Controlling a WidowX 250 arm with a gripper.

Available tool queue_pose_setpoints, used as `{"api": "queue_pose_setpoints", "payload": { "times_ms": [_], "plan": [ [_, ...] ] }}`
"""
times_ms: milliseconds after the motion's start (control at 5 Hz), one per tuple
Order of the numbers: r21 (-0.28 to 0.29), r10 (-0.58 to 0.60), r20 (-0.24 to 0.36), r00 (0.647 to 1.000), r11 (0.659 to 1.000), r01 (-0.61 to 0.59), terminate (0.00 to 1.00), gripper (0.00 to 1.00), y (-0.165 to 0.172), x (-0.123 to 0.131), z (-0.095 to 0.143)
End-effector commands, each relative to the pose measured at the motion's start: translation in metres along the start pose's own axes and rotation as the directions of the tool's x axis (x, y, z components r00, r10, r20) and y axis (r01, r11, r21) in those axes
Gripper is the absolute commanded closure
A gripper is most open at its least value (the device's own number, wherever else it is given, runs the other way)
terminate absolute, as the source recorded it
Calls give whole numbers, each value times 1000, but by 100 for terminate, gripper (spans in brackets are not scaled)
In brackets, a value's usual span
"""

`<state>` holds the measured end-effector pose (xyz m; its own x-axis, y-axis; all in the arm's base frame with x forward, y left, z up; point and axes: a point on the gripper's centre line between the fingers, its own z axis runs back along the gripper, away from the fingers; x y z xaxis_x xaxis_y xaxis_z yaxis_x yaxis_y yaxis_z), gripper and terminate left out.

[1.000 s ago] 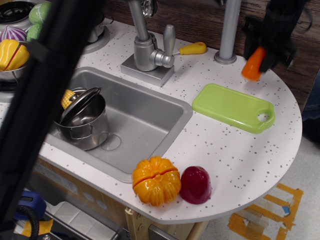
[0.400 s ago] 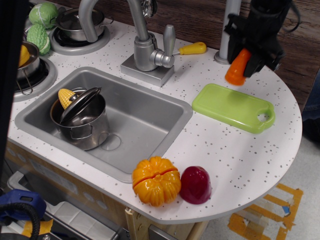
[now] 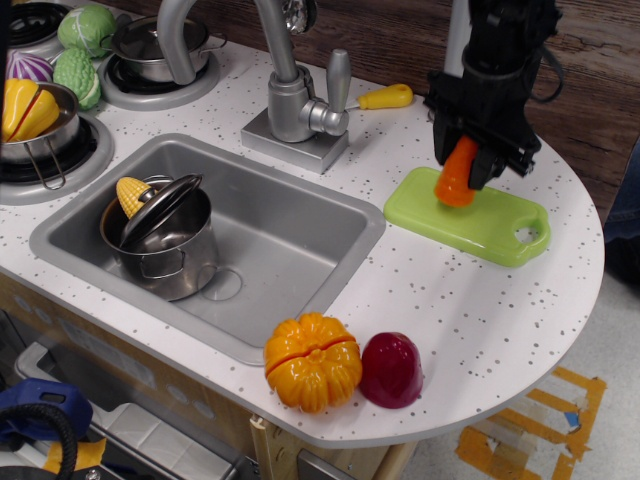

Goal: Put carrot on cutting board

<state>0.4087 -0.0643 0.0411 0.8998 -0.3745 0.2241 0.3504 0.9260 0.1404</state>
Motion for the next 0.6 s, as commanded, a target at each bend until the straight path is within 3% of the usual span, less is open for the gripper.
{"api": "queue_pose_setpoints", "payload": {
  "times_ms": [0, 200, 400],
  "plan": [
    [7, 37, 130, 991, 999, -38, 0, 0, 4, 15, 29],
    [7, 37, 130, 991, 999, -38, 0, 0, 4, 15, 29],
    [7, 37, 130, 991, 999, -38, 100, 0, 4, 15, 29]
  ]
}}
